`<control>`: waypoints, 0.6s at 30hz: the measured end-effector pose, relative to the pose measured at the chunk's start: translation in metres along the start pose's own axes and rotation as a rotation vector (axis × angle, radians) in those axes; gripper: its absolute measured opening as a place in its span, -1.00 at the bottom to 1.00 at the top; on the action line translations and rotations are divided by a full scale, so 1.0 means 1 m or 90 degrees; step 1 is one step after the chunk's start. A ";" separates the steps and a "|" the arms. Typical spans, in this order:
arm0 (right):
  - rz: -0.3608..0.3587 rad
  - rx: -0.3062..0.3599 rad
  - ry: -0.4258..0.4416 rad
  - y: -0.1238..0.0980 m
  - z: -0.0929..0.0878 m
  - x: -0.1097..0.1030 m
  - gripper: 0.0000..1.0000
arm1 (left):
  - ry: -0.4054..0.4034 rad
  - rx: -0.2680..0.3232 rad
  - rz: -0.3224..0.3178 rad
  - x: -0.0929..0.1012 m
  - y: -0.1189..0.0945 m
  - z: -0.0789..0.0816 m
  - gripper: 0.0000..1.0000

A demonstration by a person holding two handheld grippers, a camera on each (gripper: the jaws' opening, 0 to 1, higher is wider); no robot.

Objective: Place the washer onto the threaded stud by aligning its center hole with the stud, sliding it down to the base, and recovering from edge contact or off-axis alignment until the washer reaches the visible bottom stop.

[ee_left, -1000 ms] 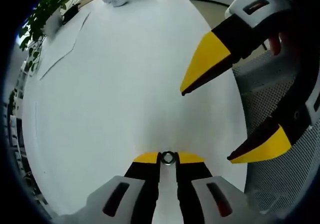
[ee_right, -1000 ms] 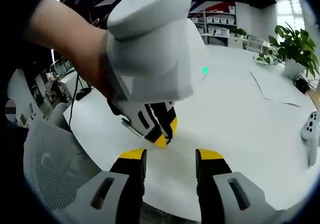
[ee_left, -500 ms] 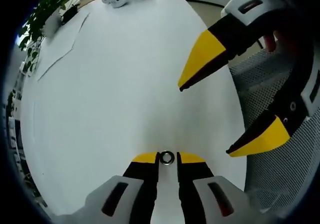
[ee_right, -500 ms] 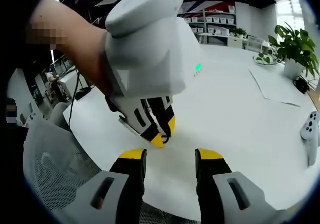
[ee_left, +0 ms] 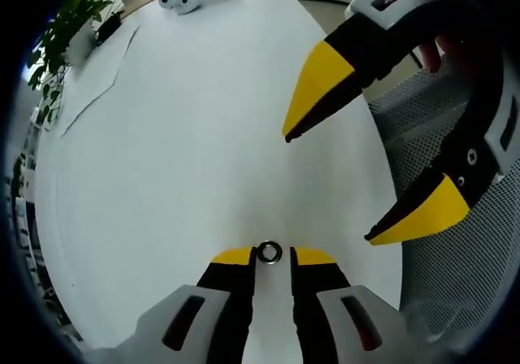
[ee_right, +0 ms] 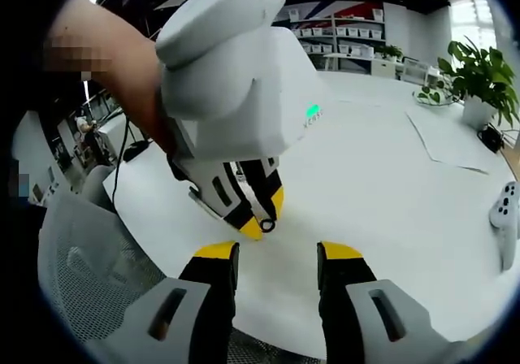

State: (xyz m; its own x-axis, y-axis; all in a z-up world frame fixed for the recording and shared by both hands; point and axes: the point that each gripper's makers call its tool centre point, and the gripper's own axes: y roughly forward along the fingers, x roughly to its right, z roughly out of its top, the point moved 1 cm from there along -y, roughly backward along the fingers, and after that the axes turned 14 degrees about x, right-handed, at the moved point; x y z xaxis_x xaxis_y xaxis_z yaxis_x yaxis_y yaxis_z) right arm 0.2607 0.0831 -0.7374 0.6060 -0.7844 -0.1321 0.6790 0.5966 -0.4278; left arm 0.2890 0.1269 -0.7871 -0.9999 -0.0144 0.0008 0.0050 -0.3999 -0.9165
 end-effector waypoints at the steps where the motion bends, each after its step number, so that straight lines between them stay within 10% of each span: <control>1: 0.000 0.000 0.000 0.000 0.000 0.000 -0.18 | 0.004 -0.001 0.002 0.001 0.000 0.000 -0.70; 18: 0.003 -0.003 -0.002 0.000 -0.001 -0.001 -0.19 | -0.019 -0.002 0.020 -0.002 0.001 0.000 -0.80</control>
State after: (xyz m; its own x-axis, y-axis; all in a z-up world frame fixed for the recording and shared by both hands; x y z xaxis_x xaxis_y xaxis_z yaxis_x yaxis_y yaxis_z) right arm 0.2599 0.0839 -0.7379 0.6102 -0.7813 -0.1312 0.6747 0.5993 -0.4308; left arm 0.2905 0.1262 -0.7877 -0.9984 -0.0540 -0.0159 0.0360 -0.3961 -0.9175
